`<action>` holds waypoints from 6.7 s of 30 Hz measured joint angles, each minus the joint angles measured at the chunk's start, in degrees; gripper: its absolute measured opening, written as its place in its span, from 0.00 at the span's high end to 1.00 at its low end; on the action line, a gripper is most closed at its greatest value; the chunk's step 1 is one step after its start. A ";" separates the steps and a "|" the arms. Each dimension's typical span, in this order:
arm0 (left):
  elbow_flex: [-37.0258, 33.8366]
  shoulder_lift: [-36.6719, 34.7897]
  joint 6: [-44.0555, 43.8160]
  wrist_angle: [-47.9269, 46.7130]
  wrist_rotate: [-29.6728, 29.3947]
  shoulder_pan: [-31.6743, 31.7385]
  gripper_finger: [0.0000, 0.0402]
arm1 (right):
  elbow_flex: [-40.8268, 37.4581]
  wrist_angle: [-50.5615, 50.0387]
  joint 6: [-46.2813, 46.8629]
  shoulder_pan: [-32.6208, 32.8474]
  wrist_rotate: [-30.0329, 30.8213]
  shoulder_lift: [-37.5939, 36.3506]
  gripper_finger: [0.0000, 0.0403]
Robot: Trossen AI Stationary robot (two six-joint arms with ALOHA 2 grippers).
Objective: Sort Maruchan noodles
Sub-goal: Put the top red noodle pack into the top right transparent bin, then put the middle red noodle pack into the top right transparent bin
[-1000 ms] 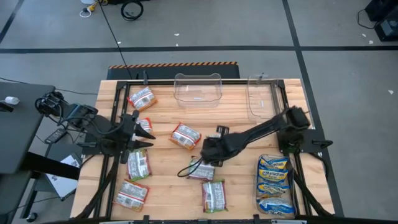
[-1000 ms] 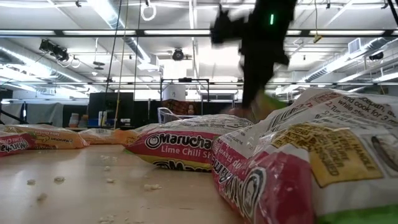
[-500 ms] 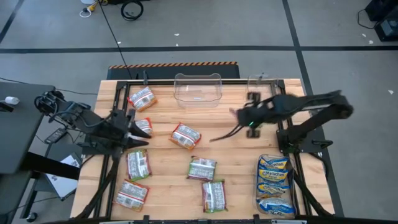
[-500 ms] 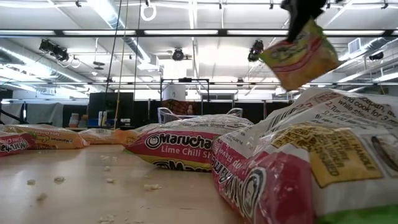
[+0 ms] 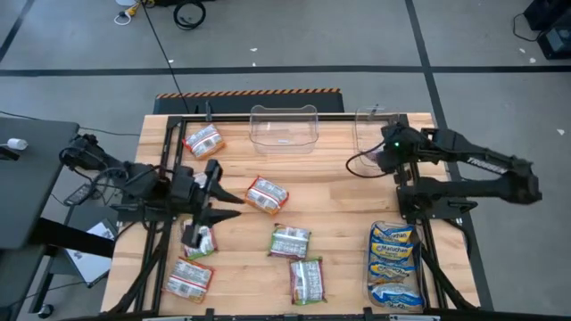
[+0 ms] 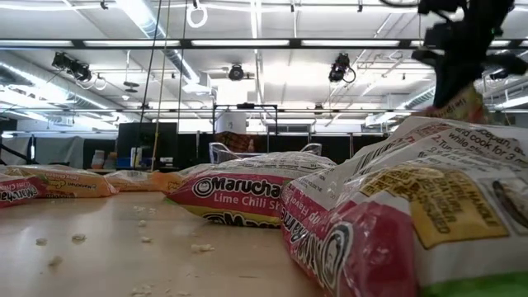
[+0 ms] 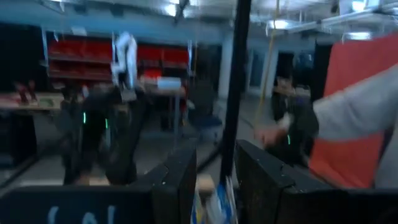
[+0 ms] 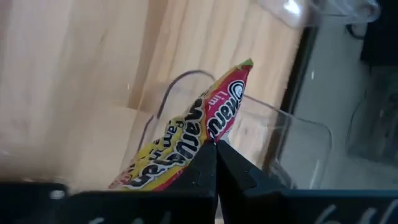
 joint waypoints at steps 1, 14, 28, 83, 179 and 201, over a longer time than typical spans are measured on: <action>0.00 0.82 0.21 1.91 -0.33 0.70 0.72 | -2.10 1.86 -2.99 -1.80 -1.00 -0.58 0.99; 0.00 5.33 -9.27 5.81 -3.41 7.94 0.72 | -8.90 20.76 -3.45 -9.94 -27.59 2.49 0.99; 0.00 5.32 -9.27 4.58 -3.38 8.39 0.72 | -14.76 30.28 -1.94 -16.10 -35.12 6.35 0.99; 0.00 -3.78 -7.06 -14.06 -10.80 2.60 0.72 | -2.25 18.68 38.77 -0.23 -9.65 31.30 0.65; 0.00 -1.10 -40.79 -40.86 2.01 -22.41 0.72 | 40.42 22.89 46.25 46.00 13.70 72.85 0.60; 0.00 -1.15 -42.55 -40.75 -1.91 -24.88 0.72 | 39.65 28.77 42.52 44.90 24.42 80.06 0.96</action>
